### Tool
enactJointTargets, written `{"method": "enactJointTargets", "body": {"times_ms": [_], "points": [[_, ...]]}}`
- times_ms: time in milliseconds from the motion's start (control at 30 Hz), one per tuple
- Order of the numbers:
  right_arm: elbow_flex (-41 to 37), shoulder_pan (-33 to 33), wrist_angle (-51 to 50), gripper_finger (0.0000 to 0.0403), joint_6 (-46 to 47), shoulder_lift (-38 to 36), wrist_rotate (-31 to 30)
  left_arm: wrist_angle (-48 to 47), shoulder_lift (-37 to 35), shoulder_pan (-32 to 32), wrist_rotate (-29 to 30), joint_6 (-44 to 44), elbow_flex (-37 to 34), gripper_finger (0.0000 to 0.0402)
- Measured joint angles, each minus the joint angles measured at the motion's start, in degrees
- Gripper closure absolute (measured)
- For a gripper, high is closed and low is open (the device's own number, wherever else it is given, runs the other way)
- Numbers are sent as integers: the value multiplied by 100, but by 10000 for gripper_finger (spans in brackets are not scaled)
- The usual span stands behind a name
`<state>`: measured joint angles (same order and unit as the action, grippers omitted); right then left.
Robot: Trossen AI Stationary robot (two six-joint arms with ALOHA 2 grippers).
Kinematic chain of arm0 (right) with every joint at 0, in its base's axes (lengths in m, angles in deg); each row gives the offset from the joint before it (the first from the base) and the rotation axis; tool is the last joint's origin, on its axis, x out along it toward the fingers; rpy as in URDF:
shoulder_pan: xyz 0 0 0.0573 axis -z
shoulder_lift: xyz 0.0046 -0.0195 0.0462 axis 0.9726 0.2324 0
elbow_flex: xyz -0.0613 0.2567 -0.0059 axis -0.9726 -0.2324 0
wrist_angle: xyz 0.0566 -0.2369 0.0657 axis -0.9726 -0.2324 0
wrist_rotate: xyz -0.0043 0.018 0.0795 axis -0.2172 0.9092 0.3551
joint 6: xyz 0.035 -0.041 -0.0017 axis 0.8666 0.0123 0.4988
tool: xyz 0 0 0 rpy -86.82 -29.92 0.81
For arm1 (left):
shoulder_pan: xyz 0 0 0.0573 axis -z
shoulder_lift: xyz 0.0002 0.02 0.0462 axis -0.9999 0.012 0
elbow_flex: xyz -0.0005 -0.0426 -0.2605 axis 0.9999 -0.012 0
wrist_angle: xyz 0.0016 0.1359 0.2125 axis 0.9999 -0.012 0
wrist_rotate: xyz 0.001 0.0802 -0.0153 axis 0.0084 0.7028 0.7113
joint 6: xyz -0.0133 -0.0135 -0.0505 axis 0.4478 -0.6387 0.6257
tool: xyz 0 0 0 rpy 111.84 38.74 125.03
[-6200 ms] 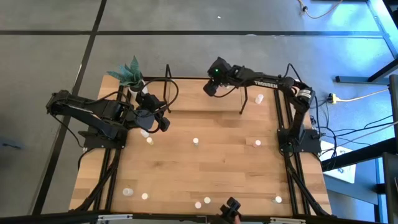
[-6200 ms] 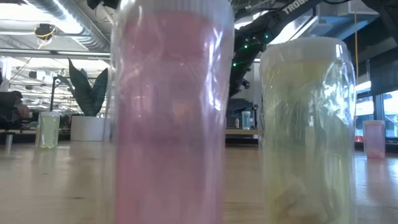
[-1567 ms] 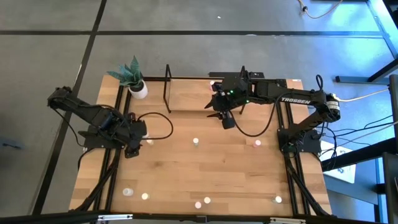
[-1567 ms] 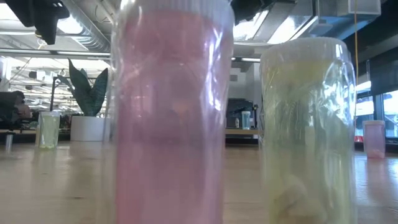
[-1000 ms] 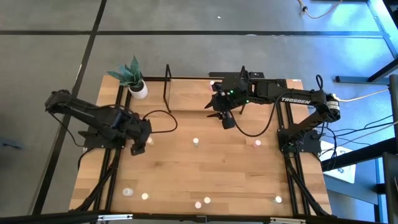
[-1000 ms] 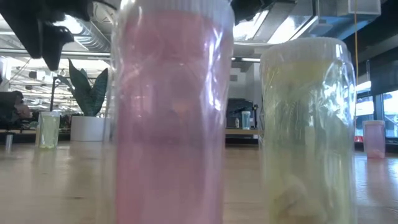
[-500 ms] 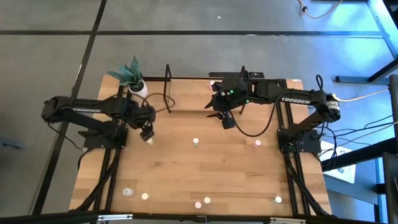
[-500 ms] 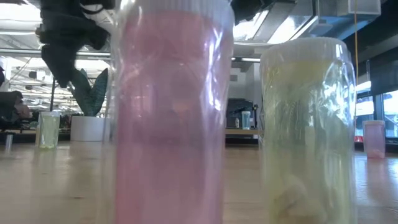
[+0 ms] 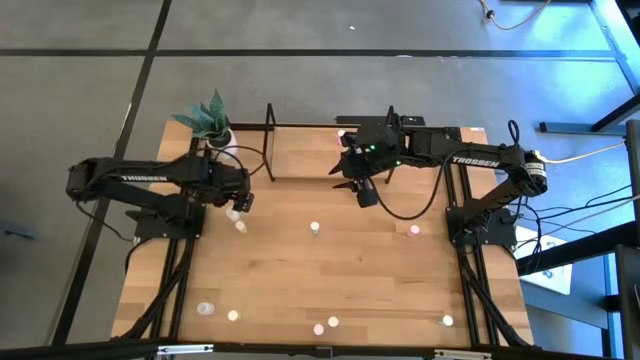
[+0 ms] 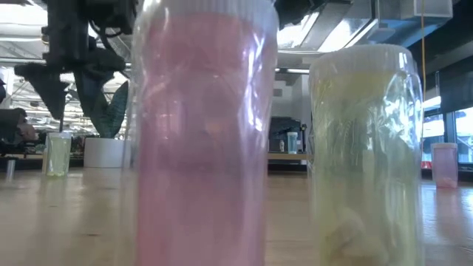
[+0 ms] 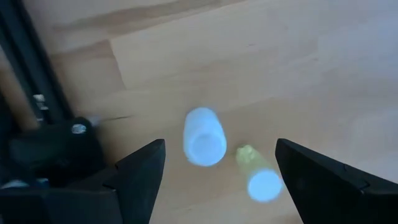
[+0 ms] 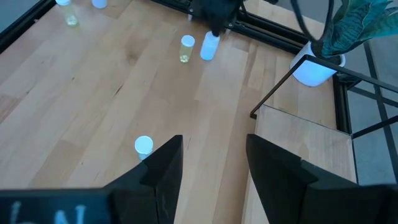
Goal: Pick and place medicine bottles onto shelf by color
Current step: Put the center white pill bottle on the shelf
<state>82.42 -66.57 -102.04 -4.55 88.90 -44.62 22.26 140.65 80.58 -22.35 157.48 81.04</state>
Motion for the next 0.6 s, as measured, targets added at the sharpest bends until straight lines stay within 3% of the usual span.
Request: {"method": "enactJointTargets", "body": {"times_ms": [333, 600], "points": [[0, -1, 1, 224, -1, 0, -1, 490, 4, 4, -148, 739, -615, 103], [0, -1, -1, 224, -2, 0, 1, 943, 4, 4, -128, 800, -977, 103]]}}
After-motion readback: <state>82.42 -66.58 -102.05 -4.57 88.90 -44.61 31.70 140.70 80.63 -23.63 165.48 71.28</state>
